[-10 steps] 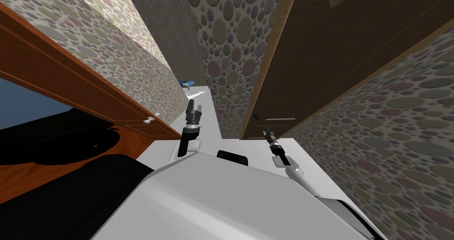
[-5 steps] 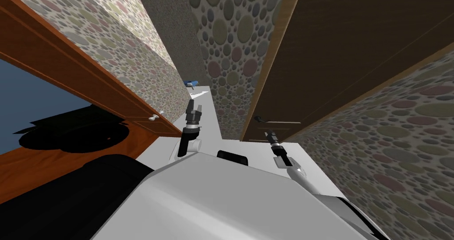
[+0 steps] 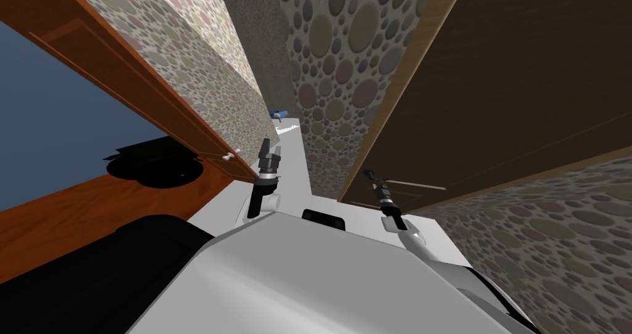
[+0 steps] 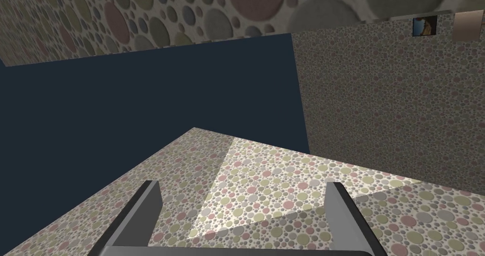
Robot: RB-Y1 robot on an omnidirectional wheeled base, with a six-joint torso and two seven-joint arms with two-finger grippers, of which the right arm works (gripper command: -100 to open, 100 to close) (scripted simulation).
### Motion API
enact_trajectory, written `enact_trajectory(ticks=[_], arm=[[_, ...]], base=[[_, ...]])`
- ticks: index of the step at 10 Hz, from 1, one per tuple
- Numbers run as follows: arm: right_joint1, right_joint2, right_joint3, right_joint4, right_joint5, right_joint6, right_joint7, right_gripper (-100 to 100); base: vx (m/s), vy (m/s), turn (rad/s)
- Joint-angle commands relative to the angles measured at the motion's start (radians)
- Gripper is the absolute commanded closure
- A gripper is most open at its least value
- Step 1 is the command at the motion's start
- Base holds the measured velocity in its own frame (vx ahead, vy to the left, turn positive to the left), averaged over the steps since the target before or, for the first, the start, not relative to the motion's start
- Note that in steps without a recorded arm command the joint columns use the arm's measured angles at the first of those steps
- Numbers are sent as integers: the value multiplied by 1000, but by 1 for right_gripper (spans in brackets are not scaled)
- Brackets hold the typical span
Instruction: Pull the door open
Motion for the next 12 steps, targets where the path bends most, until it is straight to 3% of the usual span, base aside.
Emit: enact_trajectory(ticks=[1,3,6,7,12], arm=[[19,-3,-6,-38,-3,24,3,-100],[4,10,-55,-5,-21,34,33,-100],[4,12,-58,-9,-22,37,36,-100],[4,12,-58,-9,-22,37,36,100],[4,12,-58,-9,-22,37,36,100]], base=[[37,-23,-29],[68,-42,274],[35,-36,64],[0,0,-14],[-1,1,-2]])
